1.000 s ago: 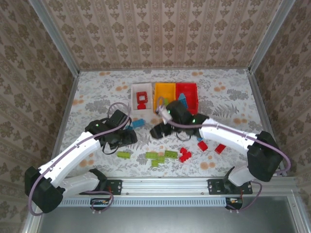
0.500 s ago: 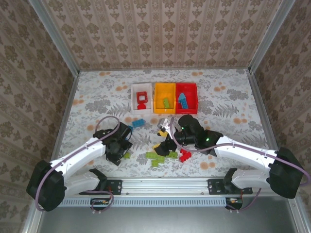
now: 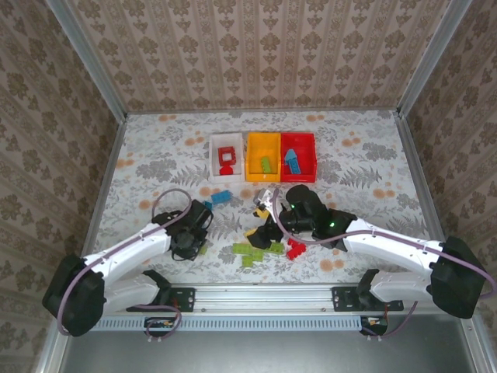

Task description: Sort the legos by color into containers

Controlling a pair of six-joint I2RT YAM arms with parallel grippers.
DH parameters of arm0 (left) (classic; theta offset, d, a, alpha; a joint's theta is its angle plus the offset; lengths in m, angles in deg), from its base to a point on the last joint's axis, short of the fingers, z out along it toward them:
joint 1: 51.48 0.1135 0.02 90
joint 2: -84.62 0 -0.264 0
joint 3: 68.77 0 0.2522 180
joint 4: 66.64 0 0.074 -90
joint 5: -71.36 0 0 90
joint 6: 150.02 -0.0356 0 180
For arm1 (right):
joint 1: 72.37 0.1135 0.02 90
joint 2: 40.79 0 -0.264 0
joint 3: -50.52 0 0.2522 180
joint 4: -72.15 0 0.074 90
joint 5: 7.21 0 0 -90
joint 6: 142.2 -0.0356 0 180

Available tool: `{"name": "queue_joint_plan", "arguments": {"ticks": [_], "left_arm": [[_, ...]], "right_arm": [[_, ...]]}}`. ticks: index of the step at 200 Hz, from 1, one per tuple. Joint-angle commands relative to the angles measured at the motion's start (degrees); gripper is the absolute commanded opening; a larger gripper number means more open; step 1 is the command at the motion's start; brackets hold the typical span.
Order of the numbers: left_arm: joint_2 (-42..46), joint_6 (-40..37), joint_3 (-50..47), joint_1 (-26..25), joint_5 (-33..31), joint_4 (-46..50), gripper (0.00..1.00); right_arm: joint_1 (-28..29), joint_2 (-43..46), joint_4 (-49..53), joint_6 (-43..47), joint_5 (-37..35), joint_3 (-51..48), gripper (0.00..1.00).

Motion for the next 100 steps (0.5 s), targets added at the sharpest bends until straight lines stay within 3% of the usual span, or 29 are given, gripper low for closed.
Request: {"name": "queue_joint_plan", "arguments": {"ticks": [1, 48, 100], "left_arm": [[-1.14, -12.14, 12.37, -1.25, -5.17, 4.44, 0.09], [-22.47, -41.05, 41.68, -1.94, -0.63, 1.67, 0.09], [-50.75, -56.03, 75.08, -1.22, 4.55, 7.13, 0.09]], "right_arm": [[-3.2, 3.51, -2.91, -3.21, -7.94, 0.31, 0.82], [-14.4, 5.7, 0.91, -9.57, -20.49, 5.33, 0.82], [-20.13, 4.18, 3.86, -14.38, -23.08, 9.51, 0.82]]}}
